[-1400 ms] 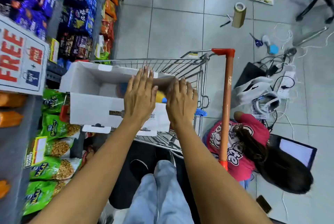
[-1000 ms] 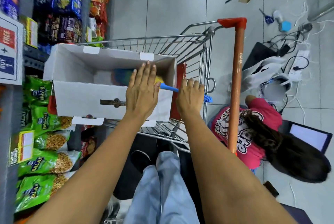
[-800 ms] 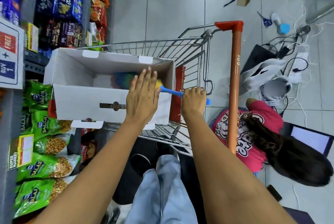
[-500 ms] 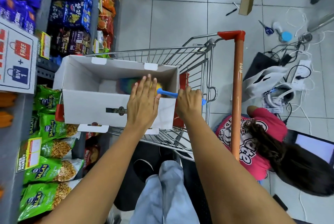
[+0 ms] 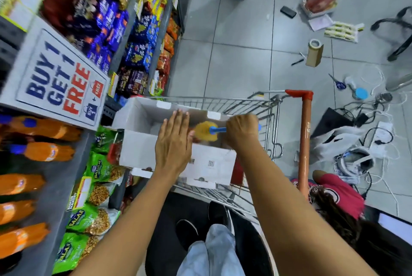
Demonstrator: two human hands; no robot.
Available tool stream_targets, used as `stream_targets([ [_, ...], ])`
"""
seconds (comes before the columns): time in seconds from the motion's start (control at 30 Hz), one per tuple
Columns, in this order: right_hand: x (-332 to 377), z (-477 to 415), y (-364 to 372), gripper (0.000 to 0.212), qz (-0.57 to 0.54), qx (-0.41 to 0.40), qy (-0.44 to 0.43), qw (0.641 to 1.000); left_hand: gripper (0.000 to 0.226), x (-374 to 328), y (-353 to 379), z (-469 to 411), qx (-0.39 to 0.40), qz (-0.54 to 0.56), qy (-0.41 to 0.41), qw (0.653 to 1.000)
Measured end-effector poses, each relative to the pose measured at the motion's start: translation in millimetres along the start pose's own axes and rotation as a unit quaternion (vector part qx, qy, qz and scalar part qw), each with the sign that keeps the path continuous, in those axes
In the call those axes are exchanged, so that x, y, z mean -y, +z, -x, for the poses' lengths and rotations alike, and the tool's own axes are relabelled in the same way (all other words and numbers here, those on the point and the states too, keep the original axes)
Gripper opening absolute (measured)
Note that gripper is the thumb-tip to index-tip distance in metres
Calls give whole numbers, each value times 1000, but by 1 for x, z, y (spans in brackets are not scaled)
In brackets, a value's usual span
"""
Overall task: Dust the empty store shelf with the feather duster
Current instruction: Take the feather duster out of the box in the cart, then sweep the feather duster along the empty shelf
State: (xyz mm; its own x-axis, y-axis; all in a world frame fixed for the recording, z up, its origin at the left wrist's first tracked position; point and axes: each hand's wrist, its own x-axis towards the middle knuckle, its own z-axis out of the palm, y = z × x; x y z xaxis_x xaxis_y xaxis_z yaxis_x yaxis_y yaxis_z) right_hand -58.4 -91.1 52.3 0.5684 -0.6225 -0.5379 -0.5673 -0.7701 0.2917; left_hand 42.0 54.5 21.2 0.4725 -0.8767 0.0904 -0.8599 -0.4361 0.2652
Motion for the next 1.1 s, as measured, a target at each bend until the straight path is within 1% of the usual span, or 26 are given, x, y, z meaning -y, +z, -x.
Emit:
stream_targets([
  [0.03, -7, 9, -17, 29, 3, 8, 8, 1000, 51, 2, -14, -2, -7, -2, -3, 1000],
  [0.07, -15, 15, -26, 31, 15, -11, 11, 1000, 51, 3, -26, -4, -15, -2, -7, 1000],
  [0.17, -41, 40, -64, 36, -4, -20, 12, 1000, 50, 4, -70, -11, -46, -3, -11, 999],
  [0.33, -93, 80, -122, 32, 18, -92, 28, 995, 54, 2, -130, -25, -83, 5, -21, 996],
  [0.43, -131, 112, -164, 30, 17, -124, 52, 991, 53, -3, -176, -33, -121, -2, -6, 993],
  [0.6, -199, 163, -200, 29, -39, -177, 95, 979, 51, -12, -250, -45, -194, 6, 20, 981],
  [0.67, -222, 179, -202, 26, -67, -199, 115, 971, 50, -17, -278, -49, -228, 6, 35, 973],
  [0.73, -238, 200, -203, 17, -105, -214, 134, 962, 49, -23, -311, -51, -273, -3, 56, 960],
  [0.8, -242, 220, -206, 9, -143, -224, 150, 952, 48, -27, -343, -53, -310, -21, 73, 948],
  [0.9, -234, 242, -215, 14, -198, -263, 145, 933, 48, -30, -388, -57, -352, -62, 92, 930],
  [1.0, -213, 251, -234, 23, -260, -301, 111, 911, 50, -31, -432, -58, -385, -81, 99, 914],
  [1.1, -184, 252, -265, 18, -323, -335, 62, 883, 51, -22, -474, -55, -413, -113, 92, 899],
])
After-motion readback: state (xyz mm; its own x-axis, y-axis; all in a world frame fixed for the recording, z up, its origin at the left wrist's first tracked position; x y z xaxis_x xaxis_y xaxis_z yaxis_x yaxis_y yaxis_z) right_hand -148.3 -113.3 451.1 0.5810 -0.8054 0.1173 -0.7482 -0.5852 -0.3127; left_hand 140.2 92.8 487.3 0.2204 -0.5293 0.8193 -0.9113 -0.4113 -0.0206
